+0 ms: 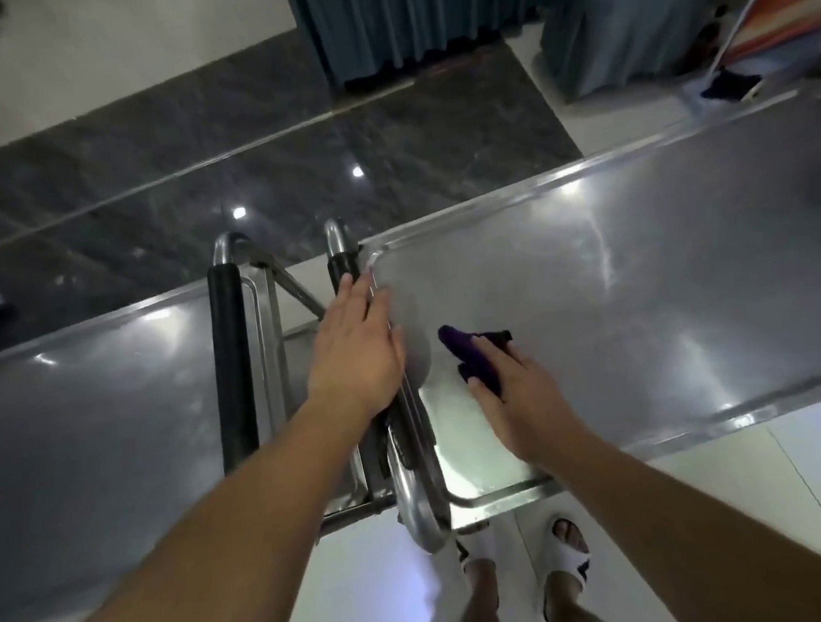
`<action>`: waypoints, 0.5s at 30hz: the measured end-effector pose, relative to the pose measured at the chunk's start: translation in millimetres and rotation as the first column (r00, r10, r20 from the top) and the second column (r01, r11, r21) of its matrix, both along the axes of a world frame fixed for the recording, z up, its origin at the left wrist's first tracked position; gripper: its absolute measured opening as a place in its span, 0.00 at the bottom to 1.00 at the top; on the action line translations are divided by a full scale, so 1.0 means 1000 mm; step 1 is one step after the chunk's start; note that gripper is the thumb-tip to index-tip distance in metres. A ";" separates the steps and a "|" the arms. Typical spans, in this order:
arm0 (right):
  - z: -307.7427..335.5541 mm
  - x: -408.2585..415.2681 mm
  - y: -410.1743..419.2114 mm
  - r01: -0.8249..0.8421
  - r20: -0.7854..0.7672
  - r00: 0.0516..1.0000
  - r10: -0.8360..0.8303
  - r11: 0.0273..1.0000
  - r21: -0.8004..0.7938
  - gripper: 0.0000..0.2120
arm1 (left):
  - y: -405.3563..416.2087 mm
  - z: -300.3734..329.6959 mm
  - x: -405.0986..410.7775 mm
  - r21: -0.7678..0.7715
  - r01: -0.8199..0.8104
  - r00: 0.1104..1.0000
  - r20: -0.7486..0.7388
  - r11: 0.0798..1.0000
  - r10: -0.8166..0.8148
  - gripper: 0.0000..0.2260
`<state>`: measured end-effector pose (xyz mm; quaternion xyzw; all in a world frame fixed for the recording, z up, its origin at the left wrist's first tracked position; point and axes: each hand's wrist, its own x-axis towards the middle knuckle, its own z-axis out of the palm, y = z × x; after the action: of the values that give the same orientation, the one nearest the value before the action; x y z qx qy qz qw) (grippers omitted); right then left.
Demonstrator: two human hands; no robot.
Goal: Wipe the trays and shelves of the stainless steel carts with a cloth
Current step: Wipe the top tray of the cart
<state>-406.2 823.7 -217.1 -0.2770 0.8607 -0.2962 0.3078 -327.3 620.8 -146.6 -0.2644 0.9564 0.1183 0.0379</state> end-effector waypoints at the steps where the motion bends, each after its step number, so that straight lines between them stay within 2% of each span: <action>1: -0.012 0.007 -0.007 -0.088 -0.081 0.992 0.094 0.993 0.074 0.30 | -0.005 -0.007 -0.001 0.008 0.010 1.000 0.013 1.000 -0.010 0.26; 3: -0.020 0.025 -0.014 -0.268 -0.168 0.941 0.295 0.949 0.168 0.29 | -0.006 -0.016 -0.002 0.059 0.005 0.999 0.031 0.998 -0.006 0.26; 5: -0.031 0.045 -0.017 -0.380 -0.161 0.896 0.413 0.903 0.203 0.29 | -0.007 -0.024 -0.001 0.103 -0.022 0.999 0.040 0.994 0.018 0.26; 8: -0.048 0.075 0.004 -0.460 -0.166 0.858 0.487 0.870 0.175 0.28 | -0.006 -0.029 -0.001 0.123 -0.046 0.999 0.000 0.991 0.047 0.27; 12: -0.062 0.100 0.055 -0.626 -0.262 0.704 0.660 0.751 0.210 0.24 | -0.007 -0.033 0.000 0.153 -0.062 0.996 -0.057 0.986 0.071 0.26; 15: -0.069 0.092 0.061 -0.676 -0.283 0.639 0.715 0.698 0.238 0.25 | -0.005 -0.035 0.001 0.145 -0.056 0.994 -0.087 0.988 0.070 0.25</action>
<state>-313.9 884.8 -286.4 -0.6178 0.7428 -0.0522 0.2526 -326.7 615.4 -181.5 -0.2855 0.9374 0.1994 0.0089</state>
